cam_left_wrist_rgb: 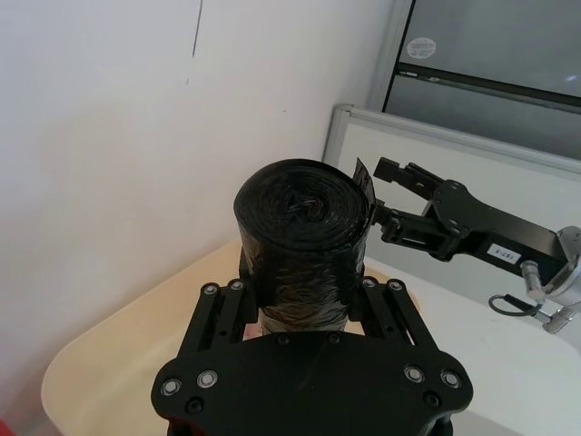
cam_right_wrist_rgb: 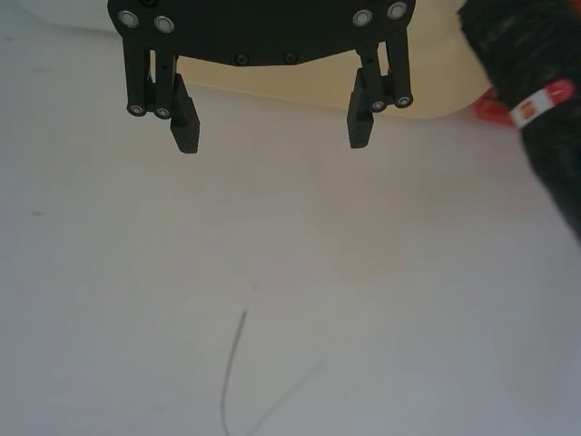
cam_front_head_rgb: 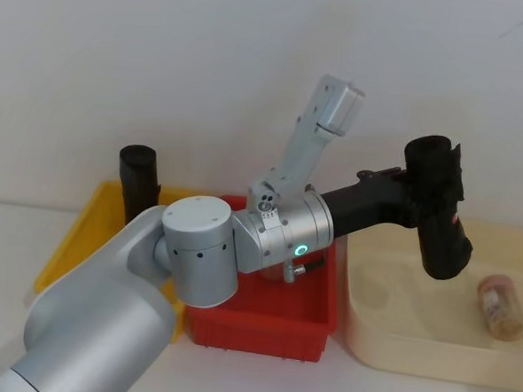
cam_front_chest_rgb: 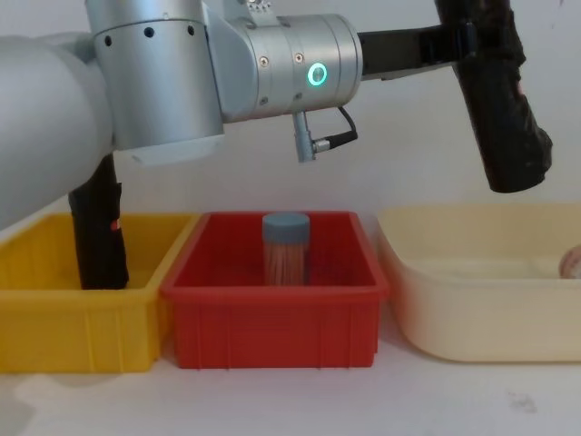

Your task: Pick up the garbage bag with the one hand and transfer it to the other hand.

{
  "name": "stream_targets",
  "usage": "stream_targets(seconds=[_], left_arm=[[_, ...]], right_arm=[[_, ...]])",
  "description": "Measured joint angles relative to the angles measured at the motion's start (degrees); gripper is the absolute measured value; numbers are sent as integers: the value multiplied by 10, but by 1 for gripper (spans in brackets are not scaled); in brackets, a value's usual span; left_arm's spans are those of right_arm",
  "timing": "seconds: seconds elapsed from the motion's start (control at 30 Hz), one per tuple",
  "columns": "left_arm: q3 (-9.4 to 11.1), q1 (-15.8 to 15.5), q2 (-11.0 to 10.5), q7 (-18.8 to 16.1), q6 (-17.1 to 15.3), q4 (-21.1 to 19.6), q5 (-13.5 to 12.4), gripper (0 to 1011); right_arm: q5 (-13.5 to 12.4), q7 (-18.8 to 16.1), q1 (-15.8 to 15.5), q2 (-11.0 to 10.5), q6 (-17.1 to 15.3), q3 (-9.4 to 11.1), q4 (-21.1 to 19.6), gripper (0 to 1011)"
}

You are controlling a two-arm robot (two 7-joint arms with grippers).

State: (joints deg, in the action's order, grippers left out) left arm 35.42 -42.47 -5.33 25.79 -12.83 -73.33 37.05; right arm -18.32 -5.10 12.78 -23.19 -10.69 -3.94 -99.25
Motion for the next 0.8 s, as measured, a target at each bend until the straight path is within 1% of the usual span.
stream_targets(seconds=[0.23,0.43,0.47,0.6,0.67,0.73,0.8], left_arm=[[2,-2,3,0,0,4,0,498],[3,-3,4,1,0,5,0,498],[3,-3,4,1,0,6,0,498],[4,-3,4,1,0,6,0,498],[4,-3,5,1,0,7,0,498],[4,-4,5,1,0,7,0,498],[4,-4,5,1,0,7,0,498]], right_arm=[[-13,-38,-9,-15,4,3,-11,1005],[-27,-80,-20,-38,4,4,-21,1004],[-30,-92,-23,-44,3,4,-23,1004],[-37,-117,-30,-63,0,5,-28,1004],[-43,-137,-35,-76,-3,5,-31,1004],[-51,-162,-42,-95,-10,4,-34,1004],[-55,-176,-45,-104,-14,3,-36,1004]])
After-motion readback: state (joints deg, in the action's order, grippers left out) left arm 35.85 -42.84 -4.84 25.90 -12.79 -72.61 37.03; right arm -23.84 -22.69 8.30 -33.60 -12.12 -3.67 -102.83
